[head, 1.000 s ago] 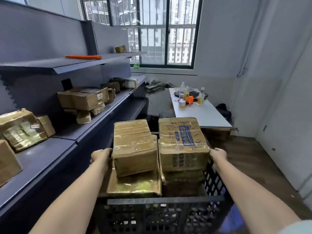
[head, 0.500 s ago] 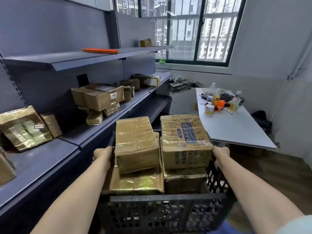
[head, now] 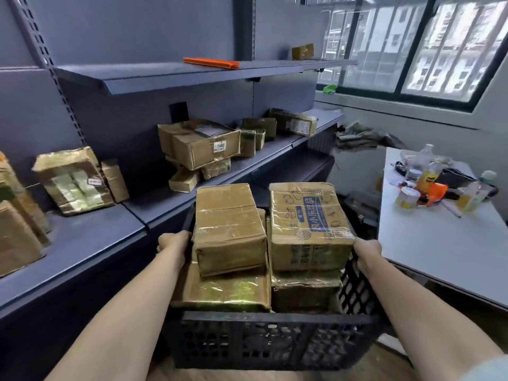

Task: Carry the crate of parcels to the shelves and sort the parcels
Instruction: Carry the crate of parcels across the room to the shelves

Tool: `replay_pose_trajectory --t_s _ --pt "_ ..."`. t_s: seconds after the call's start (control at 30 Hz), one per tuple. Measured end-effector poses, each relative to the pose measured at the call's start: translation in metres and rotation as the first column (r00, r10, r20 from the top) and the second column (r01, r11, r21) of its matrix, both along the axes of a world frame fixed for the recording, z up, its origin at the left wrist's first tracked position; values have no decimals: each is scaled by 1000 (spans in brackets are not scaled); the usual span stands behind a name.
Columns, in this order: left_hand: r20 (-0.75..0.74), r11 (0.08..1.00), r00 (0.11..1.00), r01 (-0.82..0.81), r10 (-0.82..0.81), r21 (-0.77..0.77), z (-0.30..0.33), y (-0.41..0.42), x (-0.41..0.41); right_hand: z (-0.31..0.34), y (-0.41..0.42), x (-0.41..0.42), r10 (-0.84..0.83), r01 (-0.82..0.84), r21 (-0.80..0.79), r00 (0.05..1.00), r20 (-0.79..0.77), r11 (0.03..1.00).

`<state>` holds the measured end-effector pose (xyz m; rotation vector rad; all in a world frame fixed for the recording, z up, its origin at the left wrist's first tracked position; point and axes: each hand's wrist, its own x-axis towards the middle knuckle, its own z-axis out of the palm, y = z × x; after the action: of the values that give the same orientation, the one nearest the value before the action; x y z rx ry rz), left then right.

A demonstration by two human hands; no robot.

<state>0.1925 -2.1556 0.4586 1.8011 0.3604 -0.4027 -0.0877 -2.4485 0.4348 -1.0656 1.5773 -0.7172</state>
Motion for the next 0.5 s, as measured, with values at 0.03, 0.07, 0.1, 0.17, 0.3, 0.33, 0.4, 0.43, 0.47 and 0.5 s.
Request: replay_pose_trajectory --t_s 0.03,0.07,0.1,0.17,0.3,0.33,0.4,0.43,0.47,0.5 --pt "-20 999 999 -46 46 -14 -1 -1 -2 -1 -5 6 46 -47 34 998 36 998" --pt "-26 998 998 -65 65 -10 -3 -1 -3 -8 -19 14 85 -86 14 995 60 996" --pt "-25 995 995 -94 94 -20 -5 -2 -5 -27 -45 21 142 -142 -25 990 16 990" --pt "-28 988 988 -150 150 -20 -8 -3 -6 -85 -108 46 181 -182 -35 982 -51 983" --pt "-51 975 974 -222 221 -13 -18 5 -7 -66 -104 74 208 -208 -7 977 -51 978" --pt "-50 972 971 -233 232 -18 -20 8 -8 -51 -92 78 217 -218 -2 975 -37 976" --pt "-52 964 963 -265 264 -29 -20 11 -9 -34 -74 82 254 -255 -14 966 -37 967" --pt "-51 958 958 -285 283 -42 -19 13 -10 -33 -73 85 260 -261 -23 965 -35 965" --pt "-46 953 954 -300 298 -52 -19 16 -9 -34 -72 89 264 -265 -31 964 -33 964" --pt "-44 949 950 -311 309 -58 -18 19 -12 -32 -68 91 261 -262 -33 965 -36 964"
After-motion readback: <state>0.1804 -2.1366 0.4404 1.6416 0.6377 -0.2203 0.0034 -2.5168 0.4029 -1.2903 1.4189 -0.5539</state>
